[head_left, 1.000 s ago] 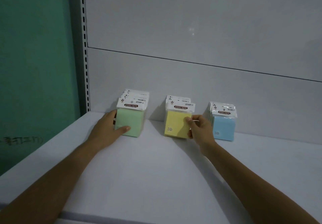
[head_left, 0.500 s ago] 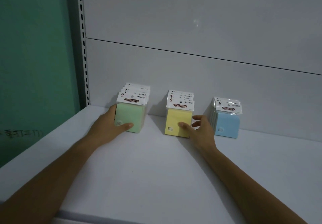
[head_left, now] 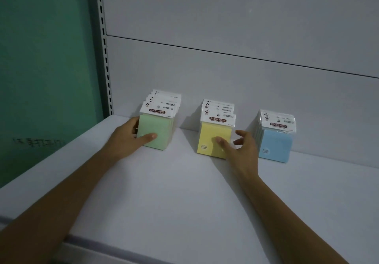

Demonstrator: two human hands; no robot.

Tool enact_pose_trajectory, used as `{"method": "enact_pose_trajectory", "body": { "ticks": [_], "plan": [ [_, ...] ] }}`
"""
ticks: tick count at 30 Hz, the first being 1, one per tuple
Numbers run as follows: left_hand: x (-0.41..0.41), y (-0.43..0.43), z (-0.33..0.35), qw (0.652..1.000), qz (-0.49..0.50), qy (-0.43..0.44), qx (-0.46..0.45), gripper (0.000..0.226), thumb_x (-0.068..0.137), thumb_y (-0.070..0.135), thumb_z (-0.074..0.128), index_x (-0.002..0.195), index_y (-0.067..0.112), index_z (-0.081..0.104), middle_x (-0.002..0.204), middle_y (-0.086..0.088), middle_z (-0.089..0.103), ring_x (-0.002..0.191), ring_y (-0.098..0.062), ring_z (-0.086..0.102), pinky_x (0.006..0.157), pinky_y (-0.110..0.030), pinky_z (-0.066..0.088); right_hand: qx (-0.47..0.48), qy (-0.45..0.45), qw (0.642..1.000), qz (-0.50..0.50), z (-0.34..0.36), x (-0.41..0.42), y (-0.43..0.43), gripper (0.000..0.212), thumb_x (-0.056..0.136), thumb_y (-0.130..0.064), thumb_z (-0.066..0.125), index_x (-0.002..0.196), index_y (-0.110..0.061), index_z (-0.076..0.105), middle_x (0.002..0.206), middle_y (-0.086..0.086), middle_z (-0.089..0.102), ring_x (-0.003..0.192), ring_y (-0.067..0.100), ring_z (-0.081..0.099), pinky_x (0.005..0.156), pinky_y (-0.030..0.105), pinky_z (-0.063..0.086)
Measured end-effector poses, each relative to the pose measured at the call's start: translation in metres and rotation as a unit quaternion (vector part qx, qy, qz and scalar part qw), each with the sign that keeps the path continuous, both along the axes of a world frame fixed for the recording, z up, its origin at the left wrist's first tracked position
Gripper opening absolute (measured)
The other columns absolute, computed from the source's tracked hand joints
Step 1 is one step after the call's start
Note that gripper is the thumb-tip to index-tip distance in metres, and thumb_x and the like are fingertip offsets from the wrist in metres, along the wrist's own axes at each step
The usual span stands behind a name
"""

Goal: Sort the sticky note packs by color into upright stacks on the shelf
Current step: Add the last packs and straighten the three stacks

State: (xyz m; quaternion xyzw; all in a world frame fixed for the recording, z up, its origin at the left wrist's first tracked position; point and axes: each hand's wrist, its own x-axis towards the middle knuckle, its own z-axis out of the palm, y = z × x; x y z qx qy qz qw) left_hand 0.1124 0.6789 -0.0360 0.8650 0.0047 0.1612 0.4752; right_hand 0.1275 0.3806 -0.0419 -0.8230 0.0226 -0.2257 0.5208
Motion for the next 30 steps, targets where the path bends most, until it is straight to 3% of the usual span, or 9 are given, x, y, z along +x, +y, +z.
{"method": "enact_pose_trajectory", "body": {
  "ticks": [4,7,11,14,16,19,22,26,30],
  "plan": [
    [0.002,0.001,0.002,0.999,-0.034,0.015,-0.021,0.051,0.074,0.046,0.072,0.12,0.037,0.051,0.112,0.02,0.062,0.1,-0.001,0.058,0.08,-0.021,0.045,-0.16,-0.174,0.972,0.007,0.008,-0.021,0.024,0.04,0.083,-0.042,0.064,0.116,-0.025,0.049,0.104,-0.006,0.056,0.082,0.011,0.057,0.066,0.028,0.045],
    [0.003,0.002,0.007,0.995,-0.075,0.038,-0.046,0.051,0.074,0.044,0.073,0.12,0.033,0.053,0.113,0.017,0.064,0.101,-0.002,0.061,0.084,-0.024,0.049,-0.245,-0.166,0.95,0.103,0.01,-0.024,0.063,0.05,0.081,-0.04,0.066,0.123,-0.019,0.05,0.119,-0.001,0.057,0.108,0.016,0.055,0.082,0.025,0.041],
    [0.013,0.005,0.014,0.99,-0.138,0.007,-0.036,0.054,0.07,0.035,0.08,0.116,0.039,0.053,0.115,0.02,0.064,0.102,0.004,0.061,0.088,-0.023,0.051,0.0,0.015,0.987,0.158,0.03,-0.008,0.12,0.087,0.079,-0.059,0.06,0.145,-0.013,0.027,0.148,0.004,0.038,0.134,0.019,0.038,0.11,0.036,0.033],
    [0.024,0.006,0.016,0.98,-0.191,-0.04,-0.048,0.069,0.066,0.027,0.084,0.126,0.036,0.049,0.123,0.019,0.06,0.112,0.001,0.057,0.096,-0.026,0.046,0.116,0.06,0.979,0.158,0.034,0.007,0.148,0.092,0.077,-0.067,0.054,0.148,-0.016,0.023,0.149,-0.001,0.037,0.137,0.018,0.034,0.112,0.037,0.029],
    [0.032,0.008,0.016,0.973,-0.212,-0.057,-0.068,0.074,0.064,0.027,0.085,0.128,0.037,0.048,0.123,0.021,0.061,0.111,0.003,0.057,0.092,-0.022,0.047,0.135,0.048,0.969,0.203,0.033,0.012,0.158,0.076,0.075,-0.063,0.06,0.138,-0.023,0.042,0.135,-0.01,0.054,0.127,0.012,0.049,0.101,0.03,0.042],
    [0.042,0.009,0.01,0.967,-0.223,-0.054,-0.109,0.084,0.06,0.023,0.085,0.132,0.034,0.043,0.124,0.018,0.061,0.111,-0.001,0.059,0.095,-0.032,0.051,0.089,-0.001,0.961,0.261,0.024,0.017,0.162,0.04,0.078,-0.041,0.068,0.116,-0.034,0.058,0.109,-0.022,0.068,0.104,-0.001,0.062,0.078,0.012,0.05],
    [0.045,0.007,0.001,0.968,-0.218,-0.051,-0.116,0.09,0.055,0.027,0.082,0.132,0.038,0.038,0.122,0.02,0.061,0.109,-0.003,0.06,0.093,-0.04,0.052,0.058,-0.009,0.96,0.273,0.012,0.02,0.16,0.043,0.083,-0.035,0.065,0.124,-0.028,0.055,0.115,-0.015,0.067,0.108,0.004,0.062,0.085,0.019,0.052],
    [0.049,0.006,-0.002,0.961,-0.247,-0.039,-0.12,0.097,0.052,0.027,0.086,0.133,0.036,0.034,0.127,0.014,0.058,0.113,-0.011,0.059,0.094,-0.044,0.05,0.061,0.01,0.953,0.295,0.008,0.021,0.158,0.035,0.091,-0.026,0.054,0.126,-0.022,0.054,0.117,-0.008,0.067,0.108,0.009,0.063,0.082,0.019,0.051],
    [0.049,0.007,-0.003,0.965,-0.231,-0.035,-0.118,0.096,0.05,0.033,0.084,0.132,0.038,0.033,0.125,0.015,0.058,0.11,-0.011,0.06,0.093,-0.042,0.05,0.043,0.002,0.96,0.278,0.006,0.024,0.159,0.038,0.09,-0.029,0.054,0.128,-0.02,0.052,0.118,-0.006,0.066,0.109,0.01,0.062,0.085,0.021,0.051]
  ]
}}
